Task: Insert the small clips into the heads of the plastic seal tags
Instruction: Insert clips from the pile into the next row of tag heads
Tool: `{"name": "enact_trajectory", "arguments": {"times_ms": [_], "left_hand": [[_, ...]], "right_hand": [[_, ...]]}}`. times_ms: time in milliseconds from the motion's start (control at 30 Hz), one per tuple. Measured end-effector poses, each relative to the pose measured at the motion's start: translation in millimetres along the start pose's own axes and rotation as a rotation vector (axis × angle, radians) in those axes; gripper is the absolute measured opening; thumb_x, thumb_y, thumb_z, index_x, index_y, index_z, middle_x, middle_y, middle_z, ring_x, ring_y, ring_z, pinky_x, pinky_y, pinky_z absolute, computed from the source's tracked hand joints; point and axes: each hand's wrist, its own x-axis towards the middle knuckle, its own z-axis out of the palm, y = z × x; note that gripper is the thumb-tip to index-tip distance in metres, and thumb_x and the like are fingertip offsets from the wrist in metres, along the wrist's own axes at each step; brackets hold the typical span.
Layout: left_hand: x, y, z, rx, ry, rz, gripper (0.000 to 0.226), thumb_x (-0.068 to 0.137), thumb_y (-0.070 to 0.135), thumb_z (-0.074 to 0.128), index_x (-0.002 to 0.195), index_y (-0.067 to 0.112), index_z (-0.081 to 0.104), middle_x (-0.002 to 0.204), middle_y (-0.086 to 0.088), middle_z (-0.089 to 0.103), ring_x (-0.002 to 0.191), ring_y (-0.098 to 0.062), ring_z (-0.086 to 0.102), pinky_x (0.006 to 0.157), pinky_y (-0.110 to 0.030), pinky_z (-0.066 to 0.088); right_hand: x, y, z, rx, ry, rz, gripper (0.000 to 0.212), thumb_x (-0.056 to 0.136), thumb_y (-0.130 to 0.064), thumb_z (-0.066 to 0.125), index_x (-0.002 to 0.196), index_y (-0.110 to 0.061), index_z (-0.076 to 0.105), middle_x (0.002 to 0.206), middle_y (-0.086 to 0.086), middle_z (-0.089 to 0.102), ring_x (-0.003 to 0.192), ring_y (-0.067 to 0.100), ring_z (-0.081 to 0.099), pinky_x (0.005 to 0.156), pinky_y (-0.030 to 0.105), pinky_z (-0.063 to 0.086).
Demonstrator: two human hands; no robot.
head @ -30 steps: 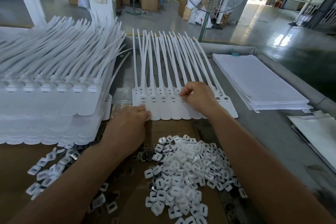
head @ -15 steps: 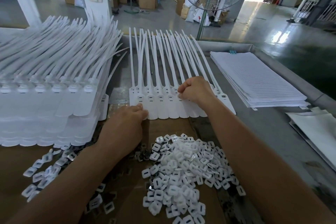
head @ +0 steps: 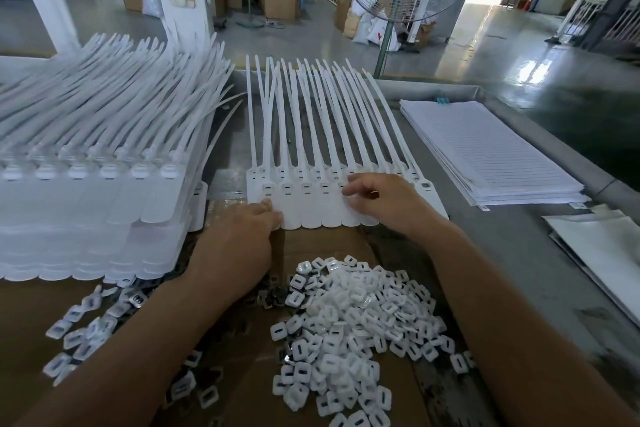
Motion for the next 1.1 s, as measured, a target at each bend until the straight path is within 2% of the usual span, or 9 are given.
{"name": "enact_trajectory", "arguments": {"times_ms": [133,200,300,367,500,733,833,933,1100], "left_hand": [[0.4,-1.2,1.6,-0.010,-0.005,-0.017,0.049,0.087,0.000,0.040,0.132,0.019,0.047,0.145,0.000,0.036,0.133,-0.018,0.031,0.109,-0.029,0.022],[0.2,-1.2,2.0,-0.017,0.001,-0.024,0.049,0.088,0.001,0.040,0.133,0.019,0.047,0.145,0.000,0.036,0.133,-0.017,0.031,0.109,-0.029,0.023],[-0.3,-1.5,2.2,-0.021,0.009,-0.017,0.049,0.088,0.000,0.040,0.132,0.019,0.047,0.145,0.000,0.037,0.133,-0.018,0.031,0.108,-0.030,0.024],[-0.1,-1.7,2.0,-0.021,0.001,-0.017,0.049,0.088,0.000,0.039,0.132,0.019,0.048,0.145,0.000,0.036,0.133,-0.019,0.031,0.108,-0.030,0.024],[-0.9,-1.1,1.0,-0.027,0.003,-0.015,0.048,0.088,0.000,0.039,0.131,0.019,0.049,0.145,-0.001,0.036,0.133,-0.018,0.031,0.108,-0.029,0.024],[-2.4,-0.5,1.4,-0.028,0.000,-0.015,0.049,0.088,0.001,0.040,0.132,0.020,0.047,0.145,0.001,0.035,0.134,-0.017,0.030,0.108,-0.028,0.023],[-2.1,-0.9,1.8,-0.033,-0.006,-0.015,0.049,0.088,0.000,0.040,0.132,0.019,0.047,0.145,0.000,0.035,0.134,-0.018,0.030,0.109,-0.029,0.022],[-2.4,0.0,1.7,-0.041,0.008,-0.009,0.048,0.088,0.000,0.040,0.130,0.019,0.049,0.144,0.000,0.038,0.133,-0.017,0.032,0.108,-0.029,0.024],[-2.3,1.4,1.6,-0.049,0.018,-0.001,0.047,0.087,0.000,0.040,0.130,0.018,0.050,0.143,-0.001,0.039,0.133,-0.017,0.032,0.109,-0.028,0.023]], "right_hand": [[-11.4,-4.7,-7.8,-0.010,-0.052,-0.023,0.020,0.088,-0.021,0.060,0.107,-0.022,0.064,0.126,-0.007,0.056,0.105,0.003,0.050,0.096,0.026,0.039],[-18.5,-6.5,-12.9,-0.020,-0.078,-0.049,0.014,0.085,-0.021,0.064,0.097,-0.027,0.066,0.109,-0.011,0.063,0.095,-0.001,0.057,0.089,0.022,0.043],[-28.5,-12.3,-19.0,0.050,-0.201,-0.077,0.017,0.080,-0.013,0.069,0.079,-0.031,0.066,0.079,-0.013,0.068,0.073,-0.003,0.063,0.067,0.010,0.047],[-31.7,-17.3,-19.0,0.055,-0.301,-0.098,0.020,0.077,-0.011,0.071,0.075,-0.030,0.067,0.073,-0.016,0.067,0.069,-0.005,0.062,0.067,0.007,0.047],[-33.6,-23.2,-12.4,0.027,-0.442,-0.101,0.019,0.075,-0.011,0.074,0.079,-0.029,0.068,0.071,-0.020,0.067,0.065,-0.009,0.059,0.066,0.004,0.044],[-33.3,-22.6,-7.5,-0.024,-0.458,-0.064,0.018,0.074,-0.013,0.075,0.074,-0.029,0.067,0.069,-0.016,0.064,0.062,-0.009,0.056,0.062,0.009,0.043],[-34.2,-22.4,-9.4,-0.050,-0.445,-0.060,0.021,0.075,-0.013,0.074,0.072,-0.030,0.062,0.067,-0.018,0.061,0.061,-0.011,0.054,0.058,0.005,0.040],[-35.4,-21.8,-10.9,-0.009,-0.430,-0.070,0.020,0.076,-0.012,0.073,0.075,-0.029,0.062,0.071,-0.016,0.062,0.063,-0.010,0.055,0.062,0.005,0.043],[-33.0,-17.3,-17.0,0.092,-0.236,-0.101,0.021,0.075,-0.008,0.073,0.074,-0.028,0.066,0.074,-0.010,0.067,0.069,-0.003,0.060,0.068,0.009,0.048]]}}
